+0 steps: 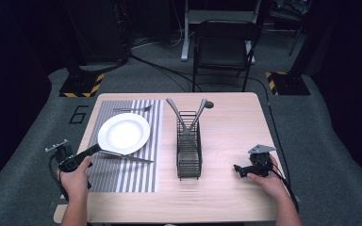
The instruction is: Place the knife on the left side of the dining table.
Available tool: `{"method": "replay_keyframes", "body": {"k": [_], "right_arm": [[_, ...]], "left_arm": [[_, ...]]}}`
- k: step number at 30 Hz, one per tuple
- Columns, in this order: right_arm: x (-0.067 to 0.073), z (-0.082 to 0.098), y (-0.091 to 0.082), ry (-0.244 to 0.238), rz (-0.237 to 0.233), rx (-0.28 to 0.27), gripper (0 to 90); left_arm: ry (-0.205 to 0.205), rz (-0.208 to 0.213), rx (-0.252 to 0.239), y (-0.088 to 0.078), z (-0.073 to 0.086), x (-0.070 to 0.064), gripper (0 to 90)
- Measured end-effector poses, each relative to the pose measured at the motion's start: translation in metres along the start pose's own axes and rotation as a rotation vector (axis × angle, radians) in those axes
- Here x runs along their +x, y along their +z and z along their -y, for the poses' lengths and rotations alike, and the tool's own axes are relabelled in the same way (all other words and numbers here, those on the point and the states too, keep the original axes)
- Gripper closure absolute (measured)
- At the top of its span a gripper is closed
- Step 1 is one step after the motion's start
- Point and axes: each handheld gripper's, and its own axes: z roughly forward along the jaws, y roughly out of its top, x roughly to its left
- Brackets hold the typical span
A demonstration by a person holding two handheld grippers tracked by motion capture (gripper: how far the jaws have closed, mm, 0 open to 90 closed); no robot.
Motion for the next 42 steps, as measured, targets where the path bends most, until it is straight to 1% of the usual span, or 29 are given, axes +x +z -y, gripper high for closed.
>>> {"method": "replay_keyframes", "body": {"k": [1,3,6,8,11,14,15,16,17,18,19,21,24,25,26,29,30,32,36,42], "right_arm": [[0.000,0.000,0.000,0.000,0.000,0.000,0.0],[0.000,0.000,0.000,0.001,-0.002,0.001,0.0],[0.000,0.000,0.000,0.000,0.000,0.000,0.0],[0.000,0.000,0.000,0.000,0.000,0.000,0.0],[0.000,0.000,0.000,0.001,-0.002,0.001,0.0],[0.000,0.000,0.000,0.000,0.000,0.000,0.0],[0.000,0.000,0.000,0.000,0.000,0.001,0.0],[0.000,0.000,0.000,0.000,0.001,0.000,0.0],[0.000,0.000,0.000,0.000,0.000,0.000,0.0],[0.000,0.000,0.000,0.000,0.000,0.000,0.0],[0.000,0.000,0.000,0.000,0.000,0.000,0.0],[0.000,0.000,0.000,0.000,0.000,0.000,0.0],[0.000,0.000,0.000,0.001,-0.002,0.001,0.0],[0.000,0.000,0.000,0.001,-0.001,0.001,0.0],[0.000,0.000,0.000,0.001,-0.002,0.001,0.0],[0.000,0.000,0.000,0.000,0.000,0.000,0.0],[0.000,0.000,0.000,0.000,0.001,0.000,0.0],[0.000,0.000,0.000,0.001,-0.002,0.000,0.0],[0.000,0.000,0.000,0.001,-0.001,0.001,0.0],[0.000,0.000,0.000,0.000,0.000,0.000,0.0]], "left_arm": [[0.007,-0.004,0.003,0.000,0.001,0.002,73.5],[-0.009,-0.009,0.004,0.001,0.002,0.005,73.1],[-0.008,-0.019,0.018,0.003,0.005,0.013,72.2],[-0.017,-0.023,0.023,0.005,0.005,0.016,71.8],[-0.013,-0.035,0.036,0.007,0.007,0.021,71.1],[-0.016,-0.032,0.037,0.011,0.008,0.027,70.6],[-0.022,-0.031,0.042,0.011,0.008,0.029,70.5],[-0.019,-0.034,0.046,0.012,0.008,0.030,70.4],[-0.029,-0.036,0.050,0.014,0.009,0.032,70.3],[-0.026,-0.037,0.051,0.015,0.009,0.034,70.1],[-0.036,-0.036,0.053,0.016,0.010,0.035,70.1],[-0.041,-0.031,0.058,0.019,0.010,0.039,70.0],[-0.051,-0.033,0.063,0.022,0.010,0.042,69.7],[-0.038,-0.037,0.071,0.023,0.010,0.044,69.6],[-0.046,-0.039,0.069,0.024,0.011,0.044,69.4],[-0.041,-0.044,0.078,0.026,0.012,0.047,69.2],[-0.052,-0.047,0.076,0.027,0.012,0.047,69.1],[-0.048,-0.046,0.083,0.029,0.013,0.050,68.8],[-0.065,-0.040,0.090,0.032,0.014,0.054,68.7],[-0.057,-0.054,0.104,0.036,0.016,0.058,68.1]]}}
